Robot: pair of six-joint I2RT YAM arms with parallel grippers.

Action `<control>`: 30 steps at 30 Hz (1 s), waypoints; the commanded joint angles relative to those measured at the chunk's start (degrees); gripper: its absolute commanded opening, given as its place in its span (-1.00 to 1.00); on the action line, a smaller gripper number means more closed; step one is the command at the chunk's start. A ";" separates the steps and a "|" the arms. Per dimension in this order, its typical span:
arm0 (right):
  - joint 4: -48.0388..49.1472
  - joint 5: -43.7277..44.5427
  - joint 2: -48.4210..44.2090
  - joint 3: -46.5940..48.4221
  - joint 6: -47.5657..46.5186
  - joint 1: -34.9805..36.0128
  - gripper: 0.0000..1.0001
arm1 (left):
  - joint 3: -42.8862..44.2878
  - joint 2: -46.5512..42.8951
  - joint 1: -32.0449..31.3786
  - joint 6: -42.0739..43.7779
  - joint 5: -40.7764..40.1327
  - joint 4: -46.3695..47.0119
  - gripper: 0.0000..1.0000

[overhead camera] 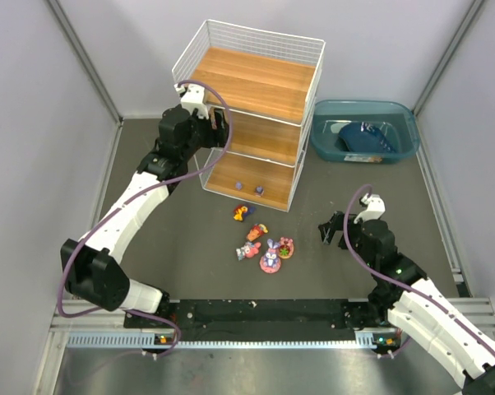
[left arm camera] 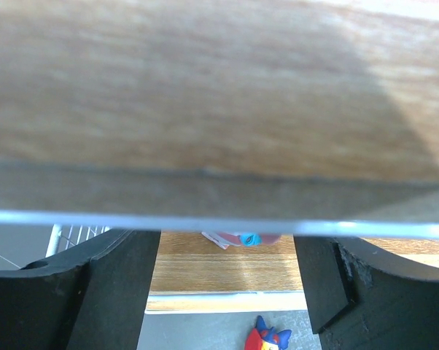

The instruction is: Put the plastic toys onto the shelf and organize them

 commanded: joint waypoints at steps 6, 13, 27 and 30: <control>1.46 0.82 0.03 0.14 -0.61 0.57 0.98 | -1.24 -5.64 0.25 -0.30 2.45 3.74 0.62; 1.37 0.90 -0.06 0.14 -0.52 0.57 0.98 | -9.14 -13.37 0.25 -0.83 6.94 8.13 0.65; 1.37 1.17 -0.76 -0.12 -0.43 0.57 0.98 | -19.96 -15.49 1.30 -1.71 10.90 17.44 -1.00; 1.37 0.99 -1.11 -0.21 -0.43 0.48 0.98 | -19.96 -14.09 1.83 -1.71 12.40 19.21 -1.00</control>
